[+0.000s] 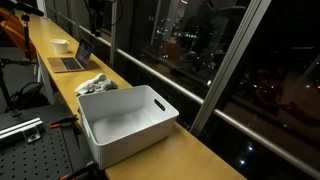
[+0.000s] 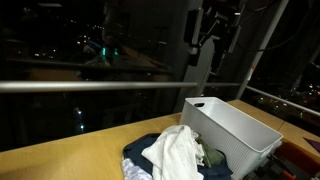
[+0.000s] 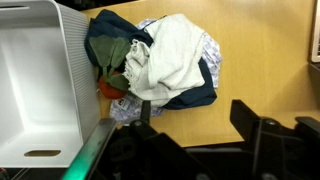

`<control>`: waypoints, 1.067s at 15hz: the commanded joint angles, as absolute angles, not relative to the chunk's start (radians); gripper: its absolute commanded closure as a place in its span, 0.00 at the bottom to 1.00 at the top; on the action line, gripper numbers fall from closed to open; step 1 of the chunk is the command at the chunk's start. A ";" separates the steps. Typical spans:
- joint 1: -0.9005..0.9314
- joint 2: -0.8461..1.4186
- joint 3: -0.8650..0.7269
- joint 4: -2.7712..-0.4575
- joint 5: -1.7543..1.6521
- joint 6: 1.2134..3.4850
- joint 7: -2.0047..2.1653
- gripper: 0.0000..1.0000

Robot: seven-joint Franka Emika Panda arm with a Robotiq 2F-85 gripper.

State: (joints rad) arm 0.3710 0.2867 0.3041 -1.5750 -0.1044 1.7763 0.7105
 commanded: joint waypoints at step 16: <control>0.378 0.595 0.168 -1.701 -0.218 2.203 0.542 0.00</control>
State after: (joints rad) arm 0.3708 0.5081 0.1882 -1.7650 -0.2534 2.1483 0.6016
